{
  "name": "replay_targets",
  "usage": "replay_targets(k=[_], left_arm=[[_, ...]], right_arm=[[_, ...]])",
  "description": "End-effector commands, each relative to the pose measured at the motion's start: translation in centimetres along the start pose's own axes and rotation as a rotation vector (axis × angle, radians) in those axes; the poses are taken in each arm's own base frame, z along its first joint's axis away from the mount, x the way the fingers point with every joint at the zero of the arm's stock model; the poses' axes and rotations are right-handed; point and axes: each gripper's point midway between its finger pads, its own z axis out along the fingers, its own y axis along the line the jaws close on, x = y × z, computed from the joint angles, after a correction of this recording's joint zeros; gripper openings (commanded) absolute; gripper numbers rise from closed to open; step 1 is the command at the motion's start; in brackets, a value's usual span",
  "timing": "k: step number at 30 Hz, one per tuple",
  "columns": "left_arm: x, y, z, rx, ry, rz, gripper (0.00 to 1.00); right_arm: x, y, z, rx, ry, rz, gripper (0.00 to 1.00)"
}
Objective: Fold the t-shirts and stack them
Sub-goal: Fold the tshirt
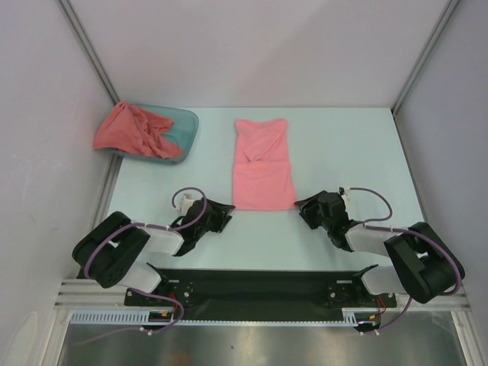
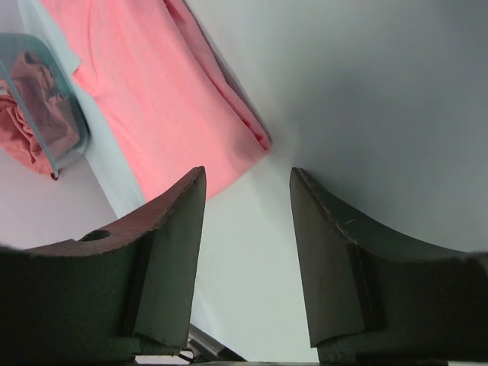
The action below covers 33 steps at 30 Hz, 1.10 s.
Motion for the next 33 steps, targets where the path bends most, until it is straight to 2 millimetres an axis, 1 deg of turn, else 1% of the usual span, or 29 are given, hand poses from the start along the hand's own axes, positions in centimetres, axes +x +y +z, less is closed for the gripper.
replay_targets(k=[1,6,8,9,10,12,17,18,19,20,25,26,27,29,30,31,32,33], left_arm=[[-0.4,2.6,0.4,-0.121,-0.030,-0.025,0.51],[-0.2,3.1,0.8,-0.163,-0.027,-0.050,0.51],[-0.2,3.0,1.0,-0.164,-0.030,-0.056,0.51],[-0.2,3.2,1.1,-0.170,-0.032,-0.058,0.50],[-0.2,3.0,1.3,-0.170,-0.034,-0.059,0.50],[-0.3,3.3,1.5,-0.184,-0.044,-0.063,0.49],[-0.4,3.5,1.9,-0.189,-0.051,-0.083,0.45],[-0.3,3.5,2.0,-0.189,-0.050,-0.084,0.42],[-0.3,3.6,2.1,-0.193,-0.052,-0.085,0.42],[-0.4,3.7,2.2,-0.195,-0.055,-0.084,0.41],[-0.6,3.6,2.4,-0.182,-0.068,-0.076,0.37],[-0.7,3.6,2.5,-0.180,-0.071,-0.072,0.35],[-0.7,3.6,2.5,-0.178,-0.073,-0.068,0.27],[-0.8,3.3,2.6,-0.159,-0.072,-0.058,0.23],[-0.8,3.4,2.7,-0.157,-0.070,-0.054,0.18],[-0.8,3.0,2.7,-0.136,-0.064,-0.049,0.15],[-0.7,2.9,2.7,-0.129,-0.059,-0.047,0.12],[-0.5,2.9,2.8,-0.121,-0.050,-0.041,0.00]], right_arm=[[0.2,-3.0,0.2,0.111,-0.033,0.015,0.53],[0.5,-3.1,0.1,0.127,-0.057,0.033,0.51],[0.5,-3.5,0.4,0.138,-0.062,0.042,0.50],[0.6,-3.3,0.6,0.130,-0.058,0.048,0.49],[0.6,-3.7,0.9,0.146,-0.057,0.052,0.49],[0.7,-3.8,1.2,0.151,-0.055,0.058,0.47],[1.2,-4.6,1.8,0.184,-0.048,0.075,0.45],[1.4,-4.7,1.9,0.186,-0.045,0.082,0.45],[1.5,-4.8,2.0,0.190,-0.039,0.086,0.44],[1.7,-5.1,2.1,0.201,-0.036,0.098,0.40],[1.9,-6.2,2.0,0.238,-0.045,0.112,0.40],[2.0,-6.4,2.0,0.242,-0.045,0.111,0.39],[2.0,-6.5,2.1,0.242,-0.045,0.113,0.39],[2.1,-7.0,2.0,0.252,-0.044,0.109,0.37],[2.1,-7.0,2.1,0.249,-0.045,0.111,0.34],[2.2,-7.4,2.1,0.255,-0.041,0.110,0.31],[2.3,-7.4,2.1,0.253,-0.040,0.112,0.21],[2.4,-7.4,2.1,0.250,-0.036,0.109,0.14]])
